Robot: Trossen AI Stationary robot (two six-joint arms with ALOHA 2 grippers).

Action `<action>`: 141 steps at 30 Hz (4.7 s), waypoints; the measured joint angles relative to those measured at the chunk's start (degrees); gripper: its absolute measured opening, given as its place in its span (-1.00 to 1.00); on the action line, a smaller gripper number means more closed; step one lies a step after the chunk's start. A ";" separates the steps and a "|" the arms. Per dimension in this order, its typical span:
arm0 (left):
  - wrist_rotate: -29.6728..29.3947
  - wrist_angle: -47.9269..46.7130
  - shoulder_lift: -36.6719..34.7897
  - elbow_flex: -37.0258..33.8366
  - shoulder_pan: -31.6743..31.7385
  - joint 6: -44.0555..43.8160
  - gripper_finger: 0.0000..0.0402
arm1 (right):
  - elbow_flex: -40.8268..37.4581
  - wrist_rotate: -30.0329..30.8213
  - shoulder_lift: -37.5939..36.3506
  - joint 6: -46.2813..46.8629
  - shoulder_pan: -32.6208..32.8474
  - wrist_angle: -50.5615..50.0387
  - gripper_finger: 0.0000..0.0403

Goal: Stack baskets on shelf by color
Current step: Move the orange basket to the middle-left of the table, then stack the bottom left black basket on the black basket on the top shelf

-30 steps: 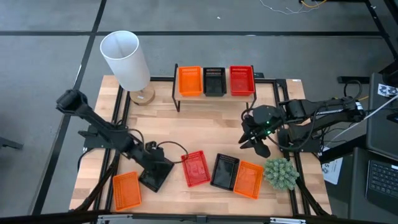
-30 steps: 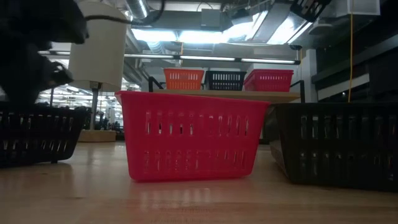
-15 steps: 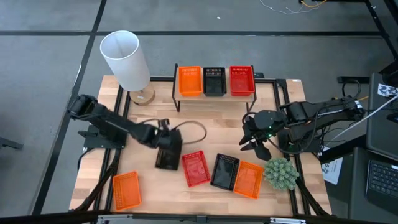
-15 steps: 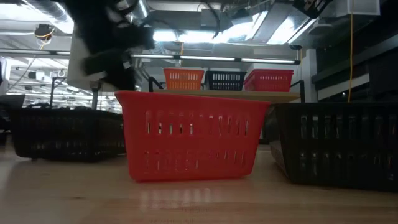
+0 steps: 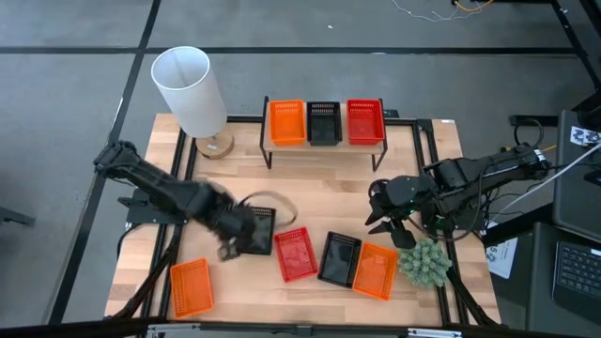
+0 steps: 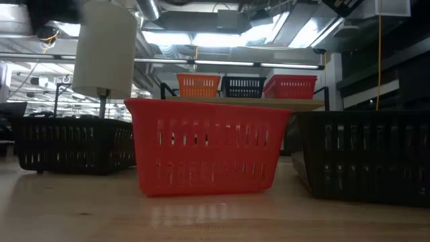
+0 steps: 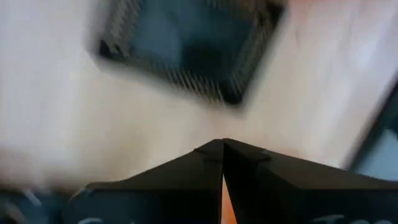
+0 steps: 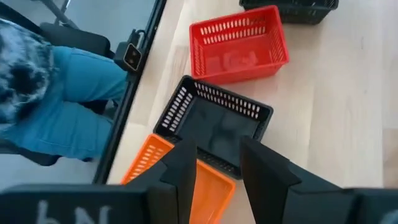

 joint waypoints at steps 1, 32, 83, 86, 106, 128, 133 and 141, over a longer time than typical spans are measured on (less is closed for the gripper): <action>2.29 -0.63 0.41 -0.70 -2.60 -3.22 -1.00 | -0.20 0.74 0.00 -0.10 0.33 0.00 -0.41; -5.31 19.09 16.57 -15.92 -13.84 -15.15 -1.00 | -0.34 7.75 0.42 2.09 5.55 0.80 -0.41; -24.00 44.33 -35.35 -42.69 -1.57 19.20 -1.00 | 9.37 25.02 36.96 -4.83 1.48 31.76 -0.41; -27.07 51.76 -39.51 -47.44 -3.05 22.83 -1.00 | 14.94 23.33 42.87 -7.18 0.23 30.24 -0.41; -34.31 96.37 -45.94 -69.99 -4.85 41.75 -1.00 | 31.68 18.00 58.93 -8.58 -2.51 17.78 -0.41; -13.82 100.50 -45.80 -72.18 14.39 50.27 -1.00 | 31.60 18.16 59.10 -6.90 -4.35 16.45 -0.41; -13.27 100.50 -45.80 -72.18 15.21 49.86 -1.00 | 31.59 18.13 59.41 -6.90 -4.27 16.34 -0.41; -13.27 99.69 -45.80 -72.18 15.15 48.47 -1.00 | 31.55 18.13 61.70 -5.61 -4.30 16.19 -0.41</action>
